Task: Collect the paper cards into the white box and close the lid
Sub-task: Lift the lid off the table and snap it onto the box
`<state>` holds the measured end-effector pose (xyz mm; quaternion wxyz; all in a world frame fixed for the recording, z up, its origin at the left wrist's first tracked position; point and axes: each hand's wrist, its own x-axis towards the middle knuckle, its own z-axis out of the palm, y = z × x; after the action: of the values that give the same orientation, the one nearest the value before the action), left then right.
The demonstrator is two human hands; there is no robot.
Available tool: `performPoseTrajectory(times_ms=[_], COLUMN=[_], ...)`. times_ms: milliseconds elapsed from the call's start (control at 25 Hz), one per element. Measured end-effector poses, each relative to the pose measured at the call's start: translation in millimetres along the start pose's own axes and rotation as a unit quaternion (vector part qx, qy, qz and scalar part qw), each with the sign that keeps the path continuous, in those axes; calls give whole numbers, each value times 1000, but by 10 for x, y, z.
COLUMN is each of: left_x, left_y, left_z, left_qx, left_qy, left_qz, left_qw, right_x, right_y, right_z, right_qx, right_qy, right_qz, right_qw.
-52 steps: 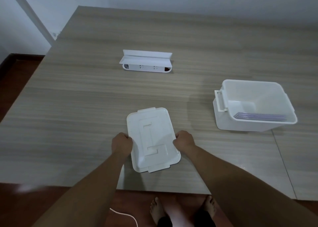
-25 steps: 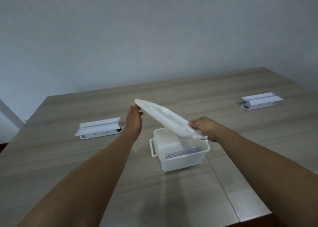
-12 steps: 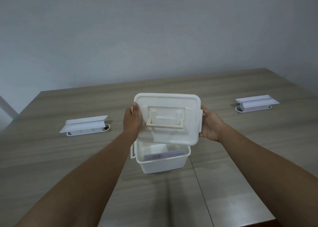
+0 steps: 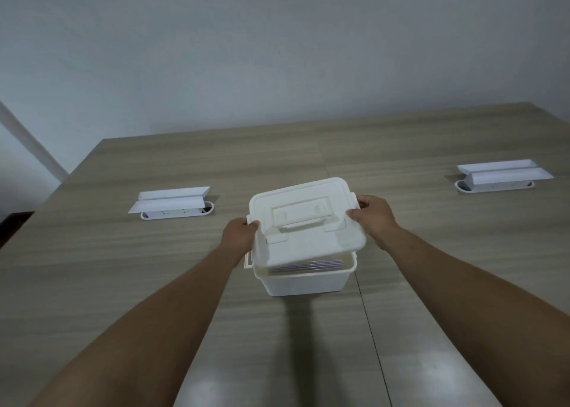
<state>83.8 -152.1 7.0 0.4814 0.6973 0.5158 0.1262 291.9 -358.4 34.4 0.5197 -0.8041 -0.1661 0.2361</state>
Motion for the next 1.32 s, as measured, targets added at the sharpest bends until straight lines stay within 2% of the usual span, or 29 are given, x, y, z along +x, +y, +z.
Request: performPoseTrajectory(times_ms=[200,360,560,800,960,1160,1320], left_x=[192,205,244,254,372,336,386], left_y=[-197,-361,-439,-529,-433,-477,-544], left_z=[140,367,443,315,252,314,252], left_qx=[117,197,107,35,45,134,128], left_qy=[19,31,33,6,-26,-122,-190], left_qz=[12,4,32,-29,-57,83,72], left_qw=[993,980,993,999,997,980,971], right_x=[94,215,253,255,260,234,250], right_y=[244,497,744,752,720,656,659], right_z=[284,310,413,429,397,500,426], right_qx=[-130,-225,-265,-223,-192,-273,-275], right_qy=[41,46,13,18,19,-73,-106], right_qz=[-14,32,55,36,53,49,42], right_qw=[991,973,963,974,980,958,955])
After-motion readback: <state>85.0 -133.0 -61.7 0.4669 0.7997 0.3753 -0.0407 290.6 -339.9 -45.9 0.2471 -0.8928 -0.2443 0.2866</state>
